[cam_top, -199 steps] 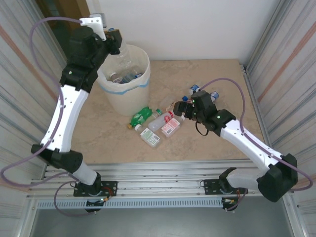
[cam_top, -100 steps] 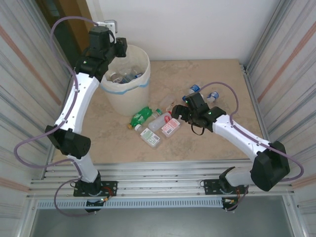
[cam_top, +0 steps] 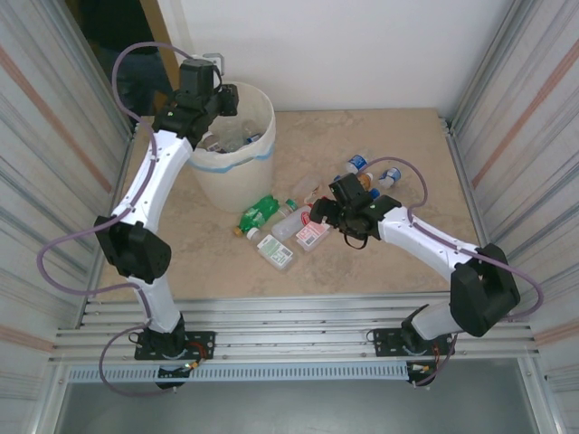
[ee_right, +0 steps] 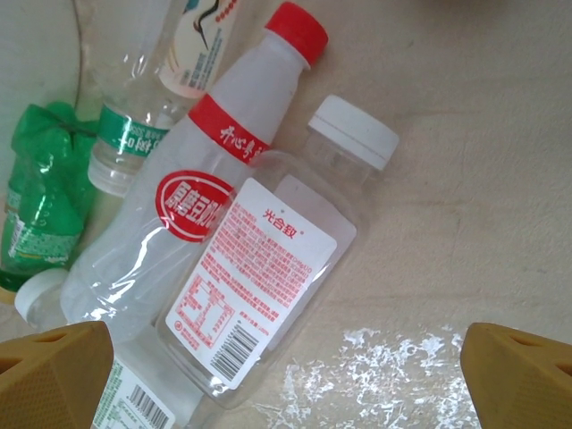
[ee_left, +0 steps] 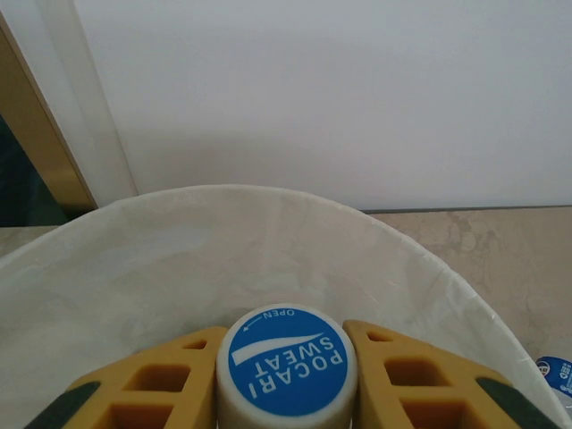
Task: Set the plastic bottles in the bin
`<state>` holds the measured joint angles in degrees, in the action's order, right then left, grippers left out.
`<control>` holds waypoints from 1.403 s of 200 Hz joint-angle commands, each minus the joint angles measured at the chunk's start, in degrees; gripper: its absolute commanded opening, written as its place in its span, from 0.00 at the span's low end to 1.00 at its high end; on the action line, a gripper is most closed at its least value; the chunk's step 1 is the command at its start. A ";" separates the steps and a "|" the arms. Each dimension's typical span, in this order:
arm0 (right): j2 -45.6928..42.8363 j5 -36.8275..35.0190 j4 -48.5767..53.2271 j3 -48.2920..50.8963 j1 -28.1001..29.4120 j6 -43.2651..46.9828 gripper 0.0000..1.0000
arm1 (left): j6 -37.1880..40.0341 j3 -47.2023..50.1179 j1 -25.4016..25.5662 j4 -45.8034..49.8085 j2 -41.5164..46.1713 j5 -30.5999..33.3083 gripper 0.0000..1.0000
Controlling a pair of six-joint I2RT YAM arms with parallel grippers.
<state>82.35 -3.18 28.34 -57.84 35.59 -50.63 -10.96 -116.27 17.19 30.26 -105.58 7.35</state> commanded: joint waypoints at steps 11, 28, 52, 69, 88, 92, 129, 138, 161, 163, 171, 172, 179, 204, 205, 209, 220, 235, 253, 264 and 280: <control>1.83 0.65 -0.47 0.36 1.11 -2.02 0.98 | -1.41 0.24 -0.42 0.21 -0.52 -0.01 0.43; 2.31 0.38 -0.45 0.36 1.61 -2.28 0.98 | -1.37 0.90 -0.53 0.24 0.00 0.06 0.52; 2.96 0.19 -0.48 0.43 2.16 -3.11 0.99 | -1.85 1.45 -0.67 0.48 0.80 0.04 0.59; 3.46 0.06 -0.48 0.36 2.40 -3.50 0.99 | -2.15 1.73 -0.67 0.85 1.43 -0.51 0.63; 4.40 0.19 -0.30 0.17 2.45 -3.77 0.99 | -2.76 2.42 -0.72 0.93 2.67 -1.25 0.68; 4.69 0.27 -0.17 0.08 2.38 -3.77 0.99 | -2.86 2.50 -0.69 0.94 2.95 -1.48 0.69; 7.45 1.14 -0.98 -0.72 2.93 -3.82 0.98 | -5.00 3.82 -0.67 1.66 6.32 -4.96 0.81; 8.17 1.25 -1.09 -1.02 3.11 -3.77 0.98 | -5.79 4.59 -0.69 1.65 7.52 -6.21 0.84; 9.96 1.46 -1.41 -1.98 3.89 -3.73 0.98 | -7.73 7.43 -0.52 1.47 11.25 -8.91 0.92; 10.01 1.50 -1.50 -2.02 3.90 -3.70 0.98 | -7.80 7.74 -0.43 1.47 11.53 -9.02 0.93; 10.70 1.65 -1.68 -2.21 4.06 -3.68 0.98 | -8.07 8.88 -0.04 1.40 13.02 -9.35 0.96; 10.80 1.67 -1.69 -2.24 4.05 -3.73 0.98 | -8.09 9.09 0.00 1.44 13.25 -9.36 0.96; 11.35 1.85 -1.94 -2.42 4.24 -3.77 0.98 | -7.99 10.17 0.58 1.15 14.61 -9.21 0.98; 13.36 2.59 -2.85 -3.13 4.37 -3.86 0.98 | -7.50 14.70 3.60 0.06 19.64 -8.26 0.99; 13.41 2.58 -2.94 -3.19 4.38 -3.86 0.98 | -7.50 14.99 3.71 -0.03 19.90 -8.20 0.99; 13.72 2.65 -3.06 -3.34 4.37 -3.86 0.98 | -7.43 15.93 4.17 -0.27 20.72 -8.07 0.99; 14.48 2.87 -3.35 -3.71 4.45 -3.82 0.98 | -7.44 18.35 5.63 -1.04 23.03 -7.33 0.99; 15.52 3.11 -3.69 -4.20 4.47 -3.64 0.98 | -7.59 22.37 7.62 -2.46 26.03 -6.04 0.99; 16.37 3.27 -4.22 -4.49 4.50 -3.51 0.98 | -8.26 26.65 9.61 -3.44 29.01 -4.86 0.99; 16.93 3.26 -4.34 -4.60 4.51 -3.42 0.98 | -8.86 28.98 10.58 -3.84 30.60 -4.22 0.99; 17.79 3.18 -4.30 -4.82 4.41 -3.33 0.98 | -9.95 31.74 11.63 -3.99 32.52 -3.75 0.99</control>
<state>98.32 -0.10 24.01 -61.08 39.75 -53.52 -18.81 -88.05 27.66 28.42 -76.14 1.39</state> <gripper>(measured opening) 0.982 0.987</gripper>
